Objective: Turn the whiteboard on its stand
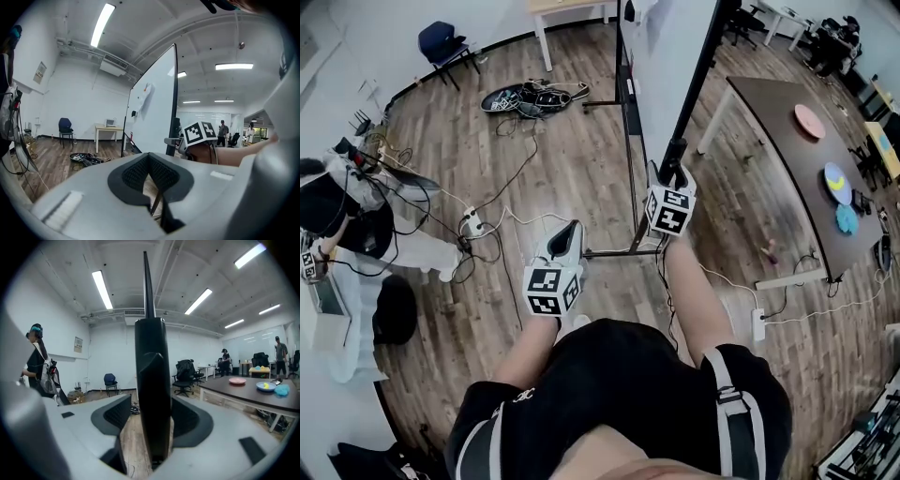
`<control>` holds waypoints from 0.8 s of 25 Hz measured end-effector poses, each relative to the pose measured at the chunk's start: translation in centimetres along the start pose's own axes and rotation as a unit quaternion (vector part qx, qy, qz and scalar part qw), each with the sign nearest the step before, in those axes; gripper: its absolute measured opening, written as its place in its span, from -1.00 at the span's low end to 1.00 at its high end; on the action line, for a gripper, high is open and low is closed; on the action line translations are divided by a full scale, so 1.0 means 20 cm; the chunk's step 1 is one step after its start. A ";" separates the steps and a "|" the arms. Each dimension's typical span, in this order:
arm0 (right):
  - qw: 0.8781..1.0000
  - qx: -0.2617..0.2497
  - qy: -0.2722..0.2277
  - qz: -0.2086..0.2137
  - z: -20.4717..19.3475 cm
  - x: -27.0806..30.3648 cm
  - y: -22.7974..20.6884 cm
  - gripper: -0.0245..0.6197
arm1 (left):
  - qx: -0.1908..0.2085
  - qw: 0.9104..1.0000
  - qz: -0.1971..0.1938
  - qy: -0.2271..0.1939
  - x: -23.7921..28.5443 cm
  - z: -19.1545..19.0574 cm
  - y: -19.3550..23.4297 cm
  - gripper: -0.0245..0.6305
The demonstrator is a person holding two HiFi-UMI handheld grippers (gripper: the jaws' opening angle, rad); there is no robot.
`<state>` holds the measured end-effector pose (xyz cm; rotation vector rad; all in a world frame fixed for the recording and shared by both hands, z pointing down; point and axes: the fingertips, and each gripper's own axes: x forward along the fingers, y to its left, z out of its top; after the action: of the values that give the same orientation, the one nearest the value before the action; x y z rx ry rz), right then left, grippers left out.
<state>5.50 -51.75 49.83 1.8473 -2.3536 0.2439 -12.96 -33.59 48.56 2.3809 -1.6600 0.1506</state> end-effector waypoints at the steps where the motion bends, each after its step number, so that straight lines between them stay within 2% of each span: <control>1: 1.000 0.001 0.003 -0.004 -0.01 0.02 -0.01 -0.17 | -0.001 1.000 0.001 0.001 0.00 0.00 0.01 -0.90; 5: 1.000 -0.005 0.018 -0.022 -0.03 0.07 -0.03 -0.18 | -0.003 1.000 0.002 0.002 -0.02 -0.01 0.03 -0.90; 6: 0.999 -0.010 0.018 -0.024 -0.03 0.08 -0.04 -0.34 | -0.003 1.000 0.002 0.003 -0.02 -0.01 0.03 -0.90; 20: 0.999 -0.021 0.017 -0.019 -0.04 0.03 -0.03 -0.35 | 0.001 1.000 -0.022 0.010 0.01 -0.01 -0.06 -0.90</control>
<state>5.95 -52.34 50.72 1.8535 -2.2805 0.2191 -11.77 -33.32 48.67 2.4072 -1.5984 0.1693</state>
